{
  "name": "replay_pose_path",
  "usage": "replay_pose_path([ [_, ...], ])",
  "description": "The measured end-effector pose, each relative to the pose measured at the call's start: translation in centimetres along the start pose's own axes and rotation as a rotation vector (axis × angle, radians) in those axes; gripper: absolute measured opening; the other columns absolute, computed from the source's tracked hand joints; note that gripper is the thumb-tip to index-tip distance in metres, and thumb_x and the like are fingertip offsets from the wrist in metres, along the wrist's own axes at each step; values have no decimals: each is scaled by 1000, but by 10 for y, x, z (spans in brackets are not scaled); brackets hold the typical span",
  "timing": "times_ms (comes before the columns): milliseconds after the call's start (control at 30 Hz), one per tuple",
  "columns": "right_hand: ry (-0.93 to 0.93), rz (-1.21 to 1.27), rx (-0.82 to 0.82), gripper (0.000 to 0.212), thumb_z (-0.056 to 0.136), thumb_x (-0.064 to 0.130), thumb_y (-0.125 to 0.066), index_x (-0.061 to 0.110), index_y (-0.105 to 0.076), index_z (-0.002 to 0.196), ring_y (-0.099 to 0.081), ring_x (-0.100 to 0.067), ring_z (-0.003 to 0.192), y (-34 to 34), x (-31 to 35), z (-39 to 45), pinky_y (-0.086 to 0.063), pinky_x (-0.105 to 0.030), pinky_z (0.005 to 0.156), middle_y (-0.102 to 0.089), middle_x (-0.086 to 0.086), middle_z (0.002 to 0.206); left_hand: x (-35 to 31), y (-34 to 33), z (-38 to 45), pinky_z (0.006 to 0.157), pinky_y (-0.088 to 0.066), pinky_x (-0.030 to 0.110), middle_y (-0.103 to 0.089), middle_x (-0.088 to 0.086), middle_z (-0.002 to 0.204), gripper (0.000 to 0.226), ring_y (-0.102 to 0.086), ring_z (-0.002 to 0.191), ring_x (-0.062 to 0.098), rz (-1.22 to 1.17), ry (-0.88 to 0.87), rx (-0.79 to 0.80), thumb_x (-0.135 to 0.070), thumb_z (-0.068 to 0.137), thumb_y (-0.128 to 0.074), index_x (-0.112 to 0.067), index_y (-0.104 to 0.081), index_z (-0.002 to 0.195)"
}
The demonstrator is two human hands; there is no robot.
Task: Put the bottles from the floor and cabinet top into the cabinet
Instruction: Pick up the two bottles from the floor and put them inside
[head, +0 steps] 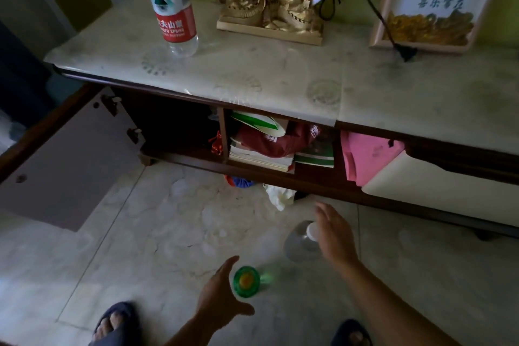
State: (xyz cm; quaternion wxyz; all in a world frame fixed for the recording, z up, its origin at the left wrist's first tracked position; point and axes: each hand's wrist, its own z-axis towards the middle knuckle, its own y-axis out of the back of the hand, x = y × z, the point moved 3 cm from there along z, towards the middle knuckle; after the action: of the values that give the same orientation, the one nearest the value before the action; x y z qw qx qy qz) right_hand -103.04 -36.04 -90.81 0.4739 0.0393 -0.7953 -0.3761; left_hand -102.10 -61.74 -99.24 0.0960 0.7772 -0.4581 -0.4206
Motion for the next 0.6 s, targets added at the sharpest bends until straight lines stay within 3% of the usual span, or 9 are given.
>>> replay_pose_path([
  [133, -175, 222, -313, 34, 102, 16, -39, 6, -60, 126, -58, -35, 116, -3, -31, -14, -47, -43, 96, -63, -18, 129, 10, -25, -1, 94, -51, 33, -67, -15, 111, 101, -62, 107, 12, -131, -40, -100, -51, 33, -88, -52, -41, 122],
  [233, -346, 241, -434, 39, 93, -1, -41, 4, -59, 128, -54, -38, 121, -6, -51, -17, -43, -44, 97, -60, -19, 133, 19, -36, 2, 86, -55, 32, -70, -16, 98, 97, -66, 95, 10, -238, -32, -213, -54, 27, -86, -53, -47, 115],
  [367, -443, 171, -338, 46, 88, -7, -45, 4, -56, 131, -53, -38, 123, -22, -68, -18, -41, -45, 101, -59, -19, 134, 24, -42, 10, 92, -53, 35, -71, -14, 102, 97, -64, 98, 10, -289, -6, -295, -45, 31, -94, -37, -59, 121],
  [467, -454, 125, -272, 47, 84, -6, -52, 6, -57, 129, -57, -37, 119, -31, -82, -18, -43, -43, 97, -63, -16, 130, 24, -48, 17, 82, -54, 28, -71, -14, 93, 84, -67, 92, 12, -267, 4, -310, -42, 35, -94, -30, -63, 112],
  [600, -472, 178, -211, 59, 75, 0, -71, 11, -54, 131, -62, -26, 93, -38, -91, -20, -44, -35, 84, -66, -13, 126, 23, -52, 24, 74, -49, 18, -66, -16, 83, 73, -70, 85, 13, -222, -1, -316, -38, 37, -92, -33, -57, 100],
])
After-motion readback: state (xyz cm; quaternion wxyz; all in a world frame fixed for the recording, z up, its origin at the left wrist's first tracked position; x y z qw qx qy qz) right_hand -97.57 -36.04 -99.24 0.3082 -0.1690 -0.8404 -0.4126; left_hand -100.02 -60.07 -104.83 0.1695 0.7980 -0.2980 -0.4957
